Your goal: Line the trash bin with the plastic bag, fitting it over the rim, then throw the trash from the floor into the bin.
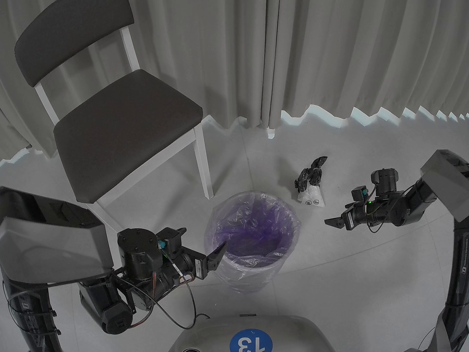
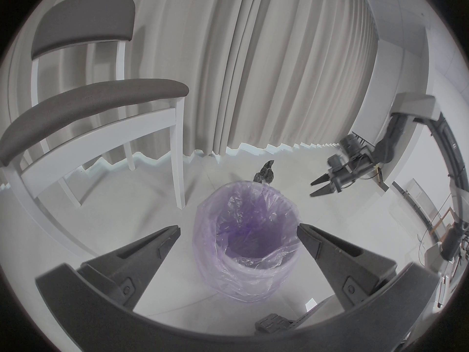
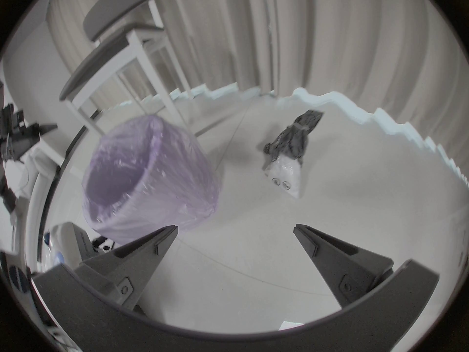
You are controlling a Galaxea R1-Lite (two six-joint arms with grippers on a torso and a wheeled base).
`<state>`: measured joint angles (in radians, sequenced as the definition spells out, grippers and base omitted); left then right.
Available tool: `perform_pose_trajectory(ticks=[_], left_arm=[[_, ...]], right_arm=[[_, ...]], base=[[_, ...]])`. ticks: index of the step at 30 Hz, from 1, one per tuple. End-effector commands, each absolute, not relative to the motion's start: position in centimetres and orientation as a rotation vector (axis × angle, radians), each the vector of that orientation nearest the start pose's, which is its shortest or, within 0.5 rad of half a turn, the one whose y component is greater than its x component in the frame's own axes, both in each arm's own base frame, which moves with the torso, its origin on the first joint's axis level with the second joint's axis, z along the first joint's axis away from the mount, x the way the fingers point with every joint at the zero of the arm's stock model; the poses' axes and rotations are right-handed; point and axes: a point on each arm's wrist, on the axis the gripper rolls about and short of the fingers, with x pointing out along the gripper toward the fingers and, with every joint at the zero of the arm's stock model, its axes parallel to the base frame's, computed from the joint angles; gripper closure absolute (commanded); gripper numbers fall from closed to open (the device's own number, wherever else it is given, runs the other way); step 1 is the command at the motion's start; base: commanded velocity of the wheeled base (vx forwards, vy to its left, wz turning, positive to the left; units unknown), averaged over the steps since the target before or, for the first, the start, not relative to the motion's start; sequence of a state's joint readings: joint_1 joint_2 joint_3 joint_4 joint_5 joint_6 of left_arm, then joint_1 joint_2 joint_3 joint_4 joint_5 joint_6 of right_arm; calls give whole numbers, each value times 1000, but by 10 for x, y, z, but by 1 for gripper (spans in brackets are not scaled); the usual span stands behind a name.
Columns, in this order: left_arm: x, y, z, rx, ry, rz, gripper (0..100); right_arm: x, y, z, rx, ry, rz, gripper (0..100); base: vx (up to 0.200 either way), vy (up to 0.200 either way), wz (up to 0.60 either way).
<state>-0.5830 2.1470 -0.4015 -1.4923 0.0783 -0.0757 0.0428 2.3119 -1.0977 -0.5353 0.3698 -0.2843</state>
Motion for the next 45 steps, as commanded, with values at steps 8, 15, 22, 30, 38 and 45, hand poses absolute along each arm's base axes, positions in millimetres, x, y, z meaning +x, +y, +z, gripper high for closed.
perform_pose_trajectory(ticks=[8, 15, 22, 30, 38, 45], left_arm=[[315, -197, 78, 71, 375, -400, 0], [346, -192, 67, 109, 449, -291, 0], [360, -197, 42, 141, 492, -272, 0], [355, -208, 33, 195, 509, -279, 0], [366, -203, 18, 263, 517, -239, 0], [376, -204, 13, 307, 506, -244, 0]], right_arm=[[328, 30, 155, 3, 243, 317, 0], [323, 0, 182, 2, 155, 230, 0], [313, -6, 194, -3, 118, 208, 0], [310, -8, 195, -4, 118, 200, 0], [312, -17, 193, -4, 124, 175, 0], [313, -19, 192, -7, 125, 169, 0]], base=[[0, 0, 0], [0, 0, 0], [0, 0, 0], [0, 0, 0], [0, 0, 0], [0, 0, 0]])
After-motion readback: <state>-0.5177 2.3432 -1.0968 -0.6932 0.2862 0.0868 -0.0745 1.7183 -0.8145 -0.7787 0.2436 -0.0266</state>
